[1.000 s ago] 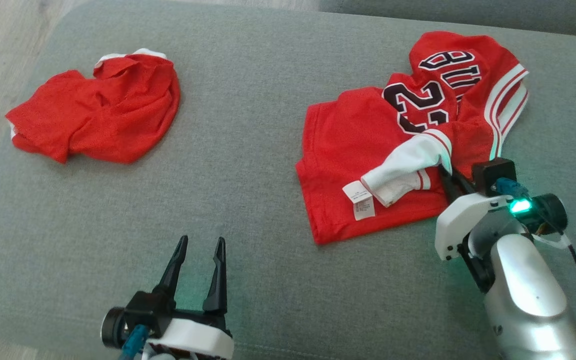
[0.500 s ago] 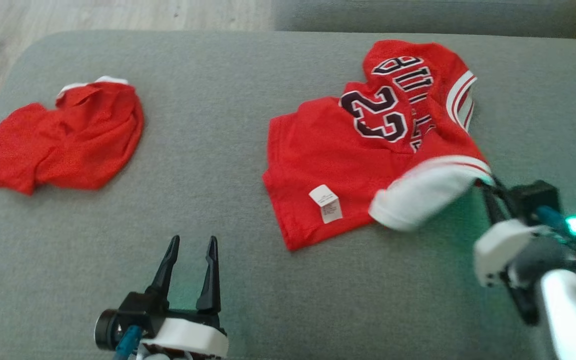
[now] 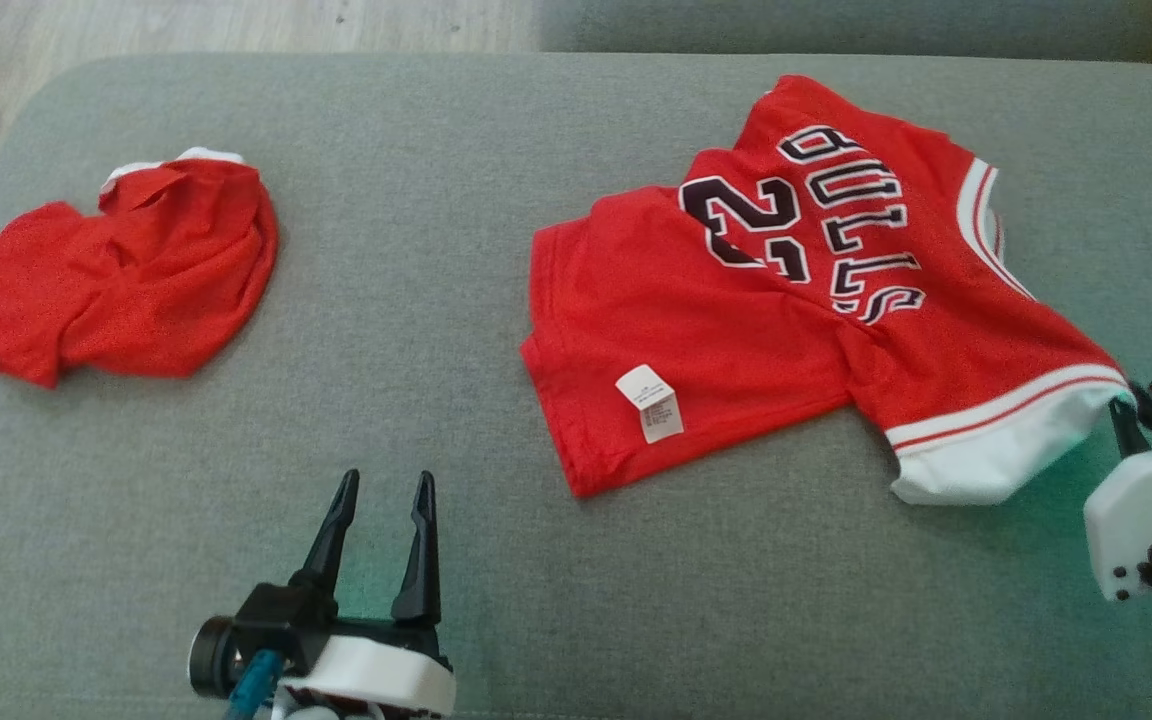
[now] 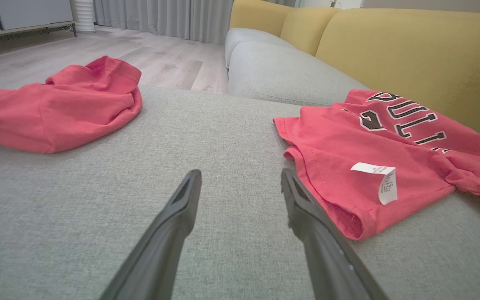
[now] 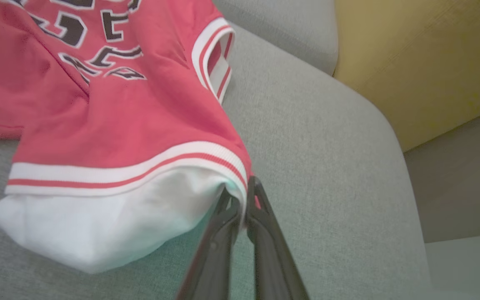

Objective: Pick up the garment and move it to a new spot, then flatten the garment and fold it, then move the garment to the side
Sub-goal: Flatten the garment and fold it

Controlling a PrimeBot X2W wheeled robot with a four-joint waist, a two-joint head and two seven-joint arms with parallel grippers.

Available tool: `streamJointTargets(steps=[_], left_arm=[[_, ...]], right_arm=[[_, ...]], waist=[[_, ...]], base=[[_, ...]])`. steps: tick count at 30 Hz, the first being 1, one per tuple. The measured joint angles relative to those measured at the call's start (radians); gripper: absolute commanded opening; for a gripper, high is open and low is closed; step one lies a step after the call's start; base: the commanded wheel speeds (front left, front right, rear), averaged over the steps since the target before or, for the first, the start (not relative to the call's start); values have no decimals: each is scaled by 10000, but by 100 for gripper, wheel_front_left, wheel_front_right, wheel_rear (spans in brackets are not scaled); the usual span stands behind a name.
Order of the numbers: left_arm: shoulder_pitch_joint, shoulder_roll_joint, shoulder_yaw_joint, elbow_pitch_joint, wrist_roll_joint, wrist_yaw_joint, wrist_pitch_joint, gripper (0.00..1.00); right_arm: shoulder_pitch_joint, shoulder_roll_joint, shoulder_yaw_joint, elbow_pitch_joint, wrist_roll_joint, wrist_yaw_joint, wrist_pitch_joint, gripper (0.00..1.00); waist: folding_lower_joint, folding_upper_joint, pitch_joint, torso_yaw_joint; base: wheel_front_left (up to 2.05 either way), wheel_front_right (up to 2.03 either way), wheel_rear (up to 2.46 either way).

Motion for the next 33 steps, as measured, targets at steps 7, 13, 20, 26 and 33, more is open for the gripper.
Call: streamJointTargets(steps=[7, 13, 20, 26, 33], left_arm=[[-20, -2, 36, 31, 96, -15, 0, 100], [-14, 0, 88, 86, 96, -17, 0, 100], [17, 0, 82, 86, 96, -27, 0, 100], [12, 6, -311, 268, 54, -318, 2, 100], [-766, 8, -1570, 817, -184, -796, 604, 100]], right_arm=[[-806, 512, -184, 1507, -426, 0, -1051, 100], [-1223, 1273, -234, 2098, -587, 0, -2167, 100], [-1181, 1615, -130, 1758, -485, 0, -2644, 100], [-837, 2079, -128, 543, -408, 0, -2966, 100], [-460, 2522, 90, -178, -272, 0, -3135, 100]], waist=[[0, 0, 62, 231], [0, 0, -104, 191], [0, 0, -404, -67], [0, 0, -572, -417], [0, 0, -423, -836]], base=[[0, 0, 0], [0, 0, 0], [0, 0, 0], [0, 0, 0], [0, 0, 0]])
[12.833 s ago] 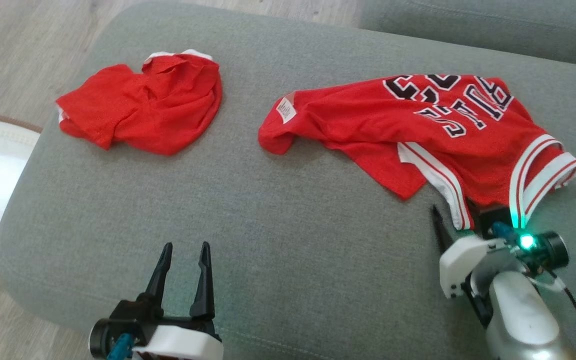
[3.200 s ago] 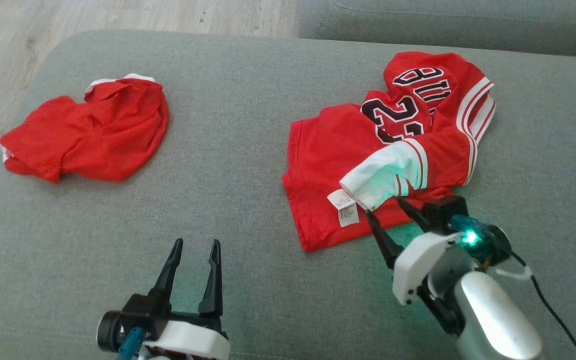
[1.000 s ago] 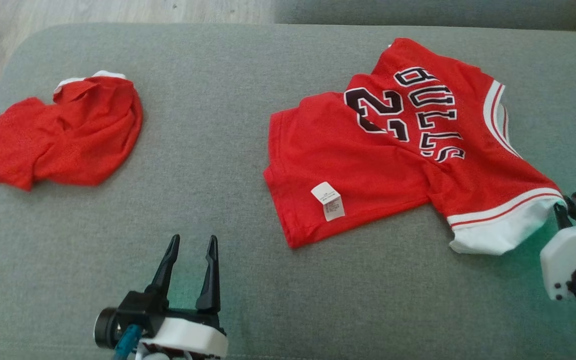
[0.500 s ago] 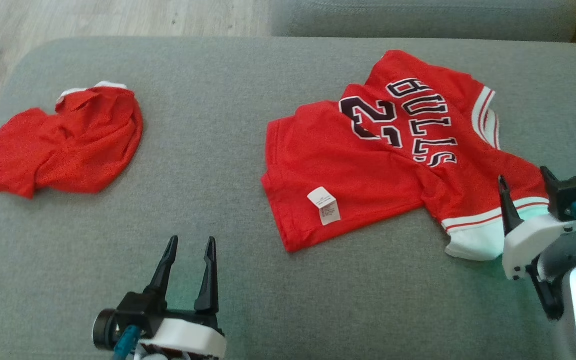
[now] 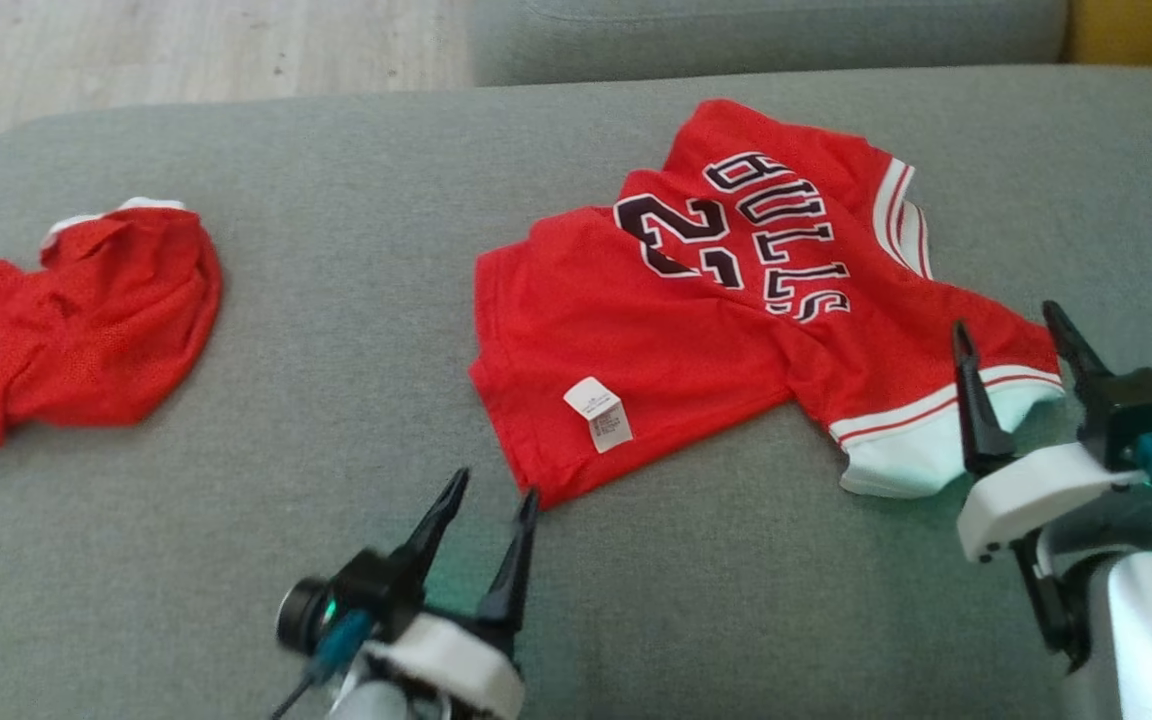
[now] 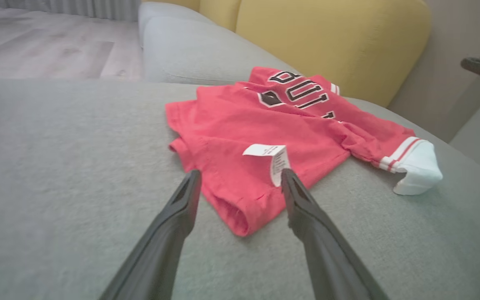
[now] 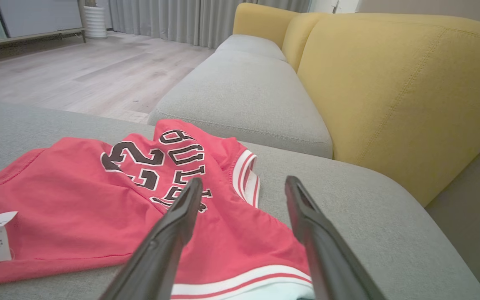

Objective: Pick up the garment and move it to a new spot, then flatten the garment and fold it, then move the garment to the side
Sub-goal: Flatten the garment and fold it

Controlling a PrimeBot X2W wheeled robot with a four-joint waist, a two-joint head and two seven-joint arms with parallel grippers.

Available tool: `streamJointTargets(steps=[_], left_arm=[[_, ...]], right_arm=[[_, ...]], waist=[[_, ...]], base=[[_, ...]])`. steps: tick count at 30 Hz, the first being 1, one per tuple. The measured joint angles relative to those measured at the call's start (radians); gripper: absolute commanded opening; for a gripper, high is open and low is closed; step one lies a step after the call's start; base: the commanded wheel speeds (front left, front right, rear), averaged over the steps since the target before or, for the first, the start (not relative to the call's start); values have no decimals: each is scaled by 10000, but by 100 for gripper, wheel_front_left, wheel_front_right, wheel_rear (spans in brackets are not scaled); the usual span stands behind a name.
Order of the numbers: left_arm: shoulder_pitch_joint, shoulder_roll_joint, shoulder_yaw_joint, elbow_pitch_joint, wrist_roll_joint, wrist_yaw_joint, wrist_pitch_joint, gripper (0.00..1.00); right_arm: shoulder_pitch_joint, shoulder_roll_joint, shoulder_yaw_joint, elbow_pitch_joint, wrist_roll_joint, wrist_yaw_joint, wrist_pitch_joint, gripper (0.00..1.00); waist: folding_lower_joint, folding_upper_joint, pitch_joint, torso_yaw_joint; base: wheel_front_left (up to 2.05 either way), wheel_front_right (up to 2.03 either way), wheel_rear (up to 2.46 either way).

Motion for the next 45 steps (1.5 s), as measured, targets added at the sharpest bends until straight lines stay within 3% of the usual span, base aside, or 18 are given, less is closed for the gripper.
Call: streamJointTargets(steps=[11, 20, 21, 23, 24, 25, 35, 39, 45], left_arm=[[-2137, -8, -1089, 1618, -637, -205, 675, 100], [-3113, -25, -1685, 2917, -1409, -257, 320, 100], [-3208, -25, -1745, 3005, -1490, -255, 245, 91], [-3382, -21, -1937, 3127, -1632, -217, 111, 36], [-3442, -25, -2006, 3143, -1678, -217, 0, 14], [-3488, -25, -2084, 3145, -1708, -219, -107, 0], [-3200, 6, -3120, 1994, -1847, -374, -573, 0], [-1938, 374, -3833, 1659, -1850, -464, -543, 0], [-1424, 673, -3912, 1586, -2130, -533, -370, 0]], right_arm=[[-228, 186, 493, -71, 132, 0, -232, 100], [-531, 209, 481, -31, 324, 0, -408, 100], [-546, 209, 476, -27, 347, 0, -420, 100], [-548, 211, 462, 0, 387, 0, -431, 100], [-547, 211, 449, 23, 391, 0, -433, 100], [-547, 211, 430, 36, 391, 0, -447, 100], [-457, 219, 58, 153, 495, 0, -610, 100], [-86, 228, -52, 186, 512, 0, -608, 100], [-52, 242, -134, 190, 571, 0, -606, 100]], waist=[[1, 0, 553, -832], [2, 0, 1024, -1473], [2, 0, 1048, -1506], [2, 0, 1068, -1528], [2, 0, 1061, -1524], [1, 0, 1050, -1513], [0, 0, 737, -1059], [-1, 0, 548, -745], [0, 0, 442, -553]], base=[[0, 0, 0], [0, 0, 0], [0, 0, 0], [0, 0, 0], [0, 0, 0], [0, 0, 0], [0, 0, 0], [0, 0, 0], [0, 0, 0]])
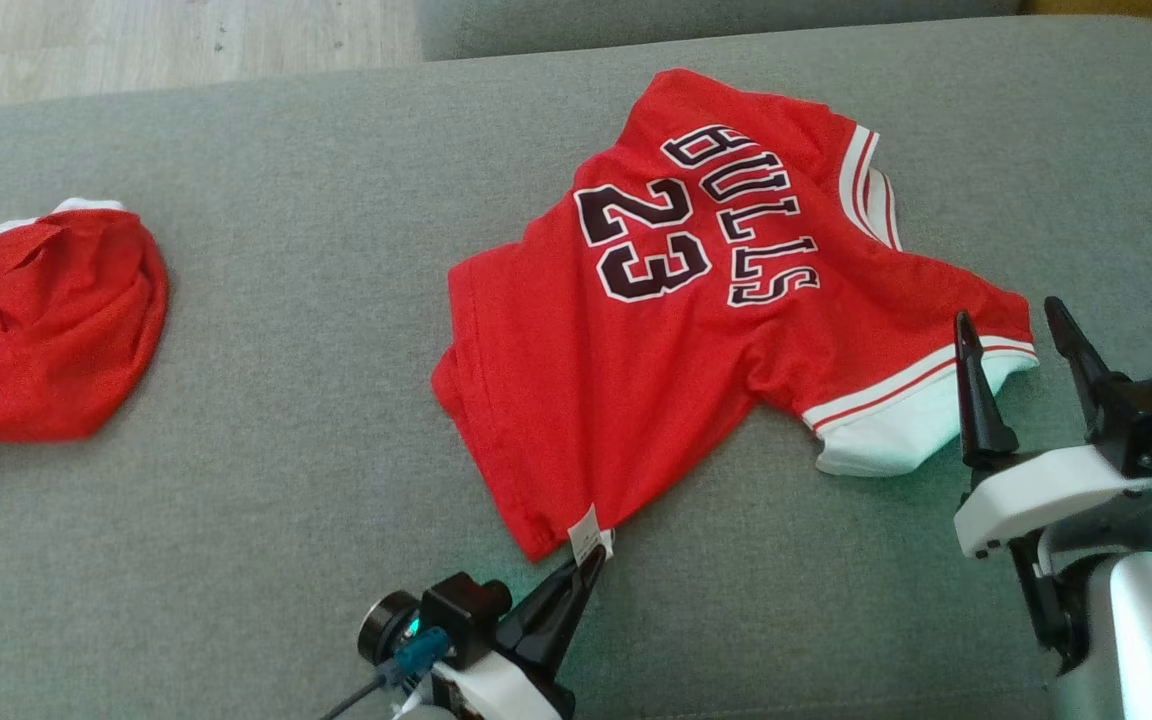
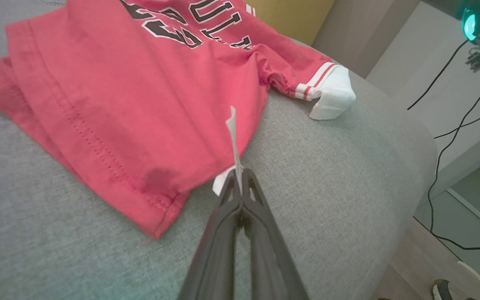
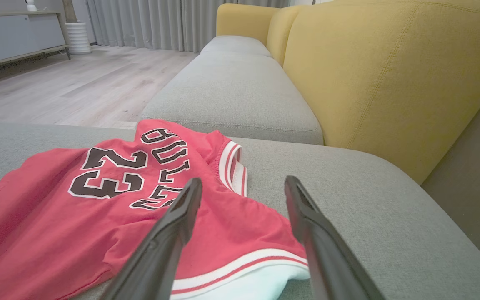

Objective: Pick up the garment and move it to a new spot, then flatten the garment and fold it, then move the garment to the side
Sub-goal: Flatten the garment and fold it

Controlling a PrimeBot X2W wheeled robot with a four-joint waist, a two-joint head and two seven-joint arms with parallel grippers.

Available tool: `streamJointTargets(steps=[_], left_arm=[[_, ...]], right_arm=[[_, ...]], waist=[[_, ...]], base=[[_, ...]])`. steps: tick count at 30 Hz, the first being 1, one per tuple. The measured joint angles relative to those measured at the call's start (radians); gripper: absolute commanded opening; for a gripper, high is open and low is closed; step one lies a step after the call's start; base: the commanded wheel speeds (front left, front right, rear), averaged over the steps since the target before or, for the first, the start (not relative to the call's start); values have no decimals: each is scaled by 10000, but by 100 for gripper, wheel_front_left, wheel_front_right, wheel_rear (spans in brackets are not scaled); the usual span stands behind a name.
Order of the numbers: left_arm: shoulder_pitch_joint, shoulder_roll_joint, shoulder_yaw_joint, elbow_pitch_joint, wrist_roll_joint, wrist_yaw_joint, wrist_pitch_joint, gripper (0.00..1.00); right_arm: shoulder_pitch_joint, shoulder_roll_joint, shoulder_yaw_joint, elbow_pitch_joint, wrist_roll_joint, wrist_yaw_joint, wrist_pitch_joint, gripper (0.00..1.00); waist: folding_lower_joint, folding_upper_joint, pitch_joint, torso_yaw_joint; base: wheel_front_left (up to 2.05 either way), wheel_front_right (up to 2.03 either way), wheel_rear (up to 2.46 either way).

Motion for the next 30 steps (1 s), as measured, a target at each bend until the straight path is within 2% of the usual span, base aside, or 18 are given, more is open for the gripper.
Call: streamJointTargets(steps=[4, 5, 6, 7, 14, 16, 17, 19, 21, 24, 30], left_arm=[[10, -31, -40, 23, -79, -2, 0, 0], [26, -46, -59, 21, -138, -2, -4, 10], [44, -67, -86, 19, -173, -2, -12, 44], [65, -81, -119, 12, -173, -2, -13, 100], [136, -94, 359, -871, -305, 119, -132, 100], [128, -19, 813, -1149, -481, 422, -194, 100], [128, -19, 813, -1149, -481, 422, -194, 100], [61, 161, 1221, -1175, -487, 930, -192, 100], [-79, 401, 1615, -965, -504, 1367, -48, 100], [-479, 589, 2029, -510, -679, 1680, 303, 100], [-1545, 529, 2253, 709, -961, 1802, 1183, 100]], right_arm=[[39, 0, -15, 50, 10, 0, 12, 100], [66, 2, -15, 54, 10, 0, 13, 100], [95, 2, -17, 63, 10, 0, 13, 100], [116, 2, -19, 75, 10, 0, 15, 100], [120, 4, -69, 102, 10, 0, 98, 100], [121, 4, -67, 92, 13, 0, 102, 100], [121, 4, -67, 92, 13, 0, 102, 100], [121, 6, -58, 65, 69, 0, 104, 100], [120, 6, -52, 35, 73, 0, 104, 100], [113, 8, -38, 2, 73, 0, 111, 100], [55, 10, 25, -36, 71, 0, 192, 100]], waist=[[0, 0, -61, 30], [0, 0, -84, 31], [0, 0, -113, 31], [0, 0, -144, 30], [0, 0, -352, 43], [0, 0, -367, 17], [0, 0, -367, 17], [0, 0, -346, -34], [0, 0, -273, -101], [1, 0, -112, -209], [1, 0, 267, -503]], base=[[0, 0, 0], [0, 0, 0], [0, 0, 0], [0, 0, 0], [0, 0, 0], [0, 0, 0], [0, 0, 0], [0, 0, 0], [0, 0, 0], [0, 0, 0], [0, 0, 0]])
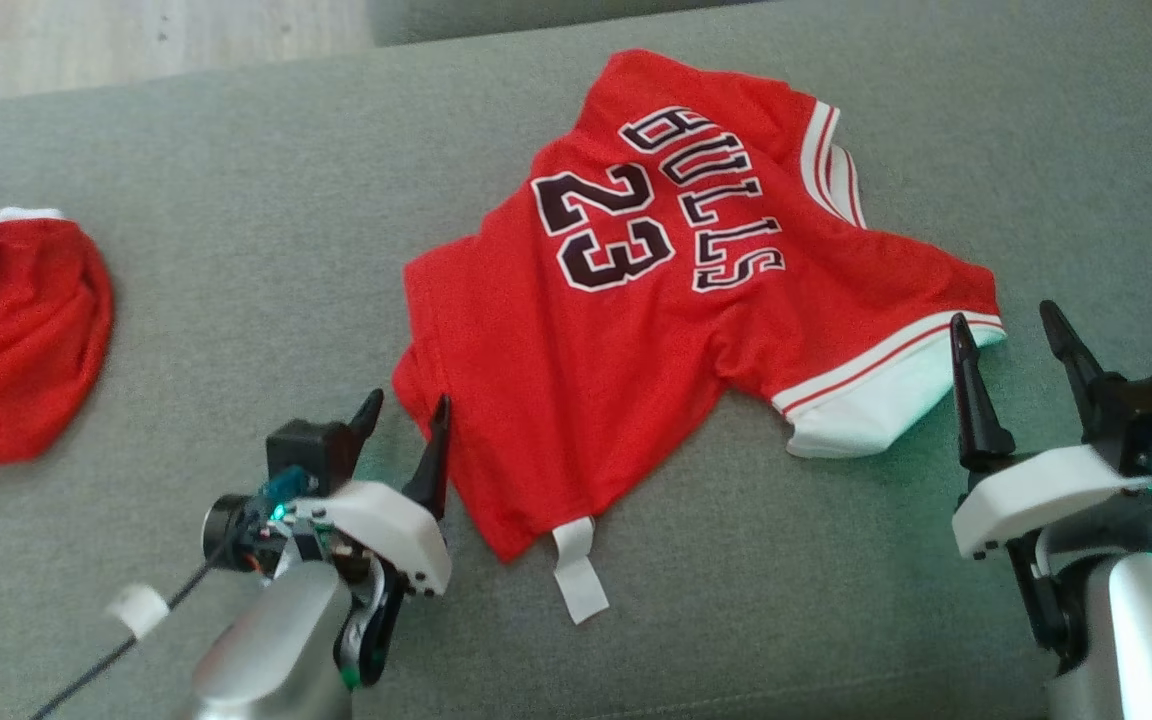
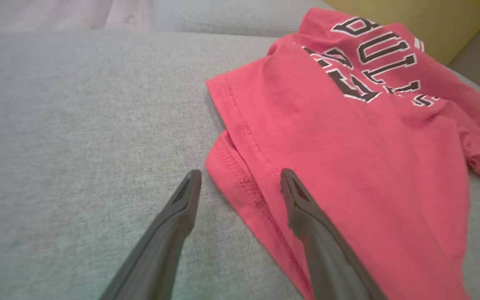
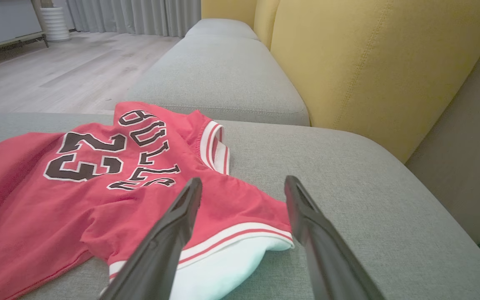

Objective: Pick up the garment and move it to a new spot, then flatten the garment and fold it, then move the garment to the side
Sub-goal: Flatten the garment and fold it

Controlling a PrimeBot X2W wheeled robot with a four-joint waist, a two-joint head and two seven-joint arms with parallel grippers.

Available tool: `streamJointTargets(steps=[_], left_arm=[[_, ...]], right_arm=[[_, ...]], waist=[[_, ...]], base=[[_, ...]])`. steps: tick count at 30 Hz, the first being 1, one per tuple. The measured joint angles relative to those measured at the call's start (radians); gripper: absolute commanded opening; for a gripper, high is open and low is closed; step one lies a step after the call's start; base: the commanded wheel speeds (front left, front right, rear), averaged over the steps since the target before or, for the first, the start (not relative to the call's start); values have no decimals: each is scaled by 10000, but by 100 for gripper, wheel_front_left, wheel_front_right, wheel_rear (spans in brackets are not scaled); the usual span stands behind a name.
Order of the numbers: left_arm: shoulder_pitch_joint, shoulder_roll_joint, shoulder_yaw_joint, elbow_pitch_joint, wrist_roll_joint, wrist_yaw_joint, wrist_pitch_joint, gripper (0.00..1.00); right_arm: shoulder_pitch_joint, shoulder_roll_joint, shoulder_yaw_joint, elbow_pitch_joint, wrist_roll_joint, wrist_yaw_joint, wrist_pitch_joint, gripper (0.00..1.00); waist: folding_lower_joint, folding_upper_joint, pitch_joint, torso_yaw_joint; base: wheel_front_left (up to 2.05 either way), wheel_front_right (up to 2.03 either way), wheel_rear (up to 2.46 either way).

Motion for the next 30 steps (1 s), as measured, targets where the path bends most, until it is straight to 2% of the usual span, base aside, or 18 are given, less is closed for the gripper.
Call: streamJointTargets(steps=[4, 8, 13, 14, 15, 17, 18, 22, 30], left_arm=[[-454, -190, 69, 719, -201, -13, 462, 100], [-858, -311, 58, 1078, -207, -58, 491, 100], [-1086, -546, -69, 1254, -253, -410, 489, 100], [-1098, -612, -136, 1260, -253, -449, 485, 77], [-1110, -662, -221, 1266, -251, -497, 474, 45], [-1146, -708, -290, 1304, -245, -499, 437, 4], [-1178, -686, -291, 1360, -230, -499, 382, 0], [-1312, -416, -245, 1455, -142, -481, 199, 0], [-2682, 1135, 374, 1638, 17, -307, 127, 0]], right_arm=[[-181, 0, 29, 2, -2, 0, -4, 100], [-322, 0, 48, 12, -2, 0, -15, 100], [-353, 0, 36, 29, -2, 0, -81, 100], [-353, 0, 36, 29, -2, 0, -104, 100], [-353, 0, 35, 29, -2, 0, -104, 100], [-353, 0, 35, 33, 0, 0, -105, 100], [-353, 0, 35, 33, 0, 0, -105, 100], [-353, 2, -79, 33, 65, 0, -119, 100], [-349, 2, -205, 94, 132, 0, -205, 100]], waist=[[0, 0, 244, -211], [0, 0, 424, -372], [0, 0, 517, -441], [0, 0, 519, -442], [0, 0, 521, -445], [0, 0, 523, -452], [0, 0, 528, -458], [-1, 0, 570, -479], [0, 0, 847, -644]], base=[[0, 0, 0], [0, 0, 0], [0, 0, 0], [0, 0, 0], [0, 0, 0], [0, 0, 0], [0, 0, 0], [0, 0, 0], [0, 0, 0]])
